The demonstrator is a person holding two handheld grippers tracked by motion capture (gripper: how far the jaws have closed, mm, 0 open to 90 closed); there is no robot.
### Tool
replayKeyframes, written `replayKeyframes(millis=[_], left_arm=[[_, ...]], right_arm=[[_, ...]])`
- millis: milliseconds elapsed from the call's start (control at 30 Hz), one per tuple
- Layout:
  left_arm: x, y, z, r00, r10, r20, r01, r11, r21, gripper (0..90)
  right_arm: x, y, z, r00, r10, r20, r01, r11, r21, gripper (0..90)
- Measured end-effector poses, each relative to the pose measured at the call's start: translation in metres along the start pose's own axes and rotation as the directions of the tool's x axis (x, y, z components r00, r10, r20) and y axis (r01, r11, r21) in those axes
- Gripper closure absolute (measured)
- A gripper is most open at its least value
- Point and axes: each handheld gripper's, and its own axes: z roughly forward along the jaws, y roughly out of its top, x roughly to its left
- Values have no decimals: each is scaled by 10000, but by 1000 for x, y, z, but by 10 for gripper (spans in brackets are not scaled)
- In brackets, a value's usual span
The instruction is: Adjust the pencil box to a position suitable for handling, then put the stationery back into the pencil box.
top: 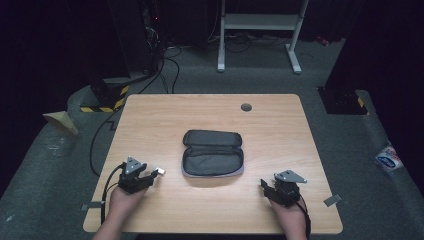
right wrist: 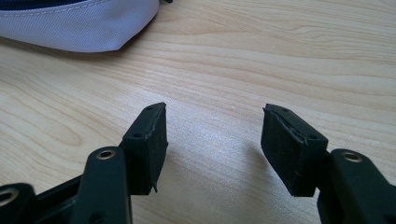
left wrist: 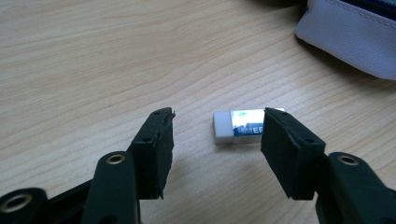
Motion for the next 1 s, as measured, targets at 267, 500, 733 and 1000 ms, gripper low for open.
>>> replayKeyframes(millis=[267,500,733,1000], left_arm=[[-4,4,7,9998,182,68,-182,9998,79,442],[-9,8,17,9989,333,325,-335,9994,56,461],[-9,8,20,9984,391,400,-394,9992,66,528],[-8,8,22,9976,214,659,-227,9996,191,611]], right_arm=[[2,0,0,9999,-93,71,93,10000,33,408],[1,0,0,9999,62,87,-62,10000,46,409],[2,1,2,9998,-70,164,67,9998,181,410],[3,1,3,9999,-160,1,160,9994,309,410]])
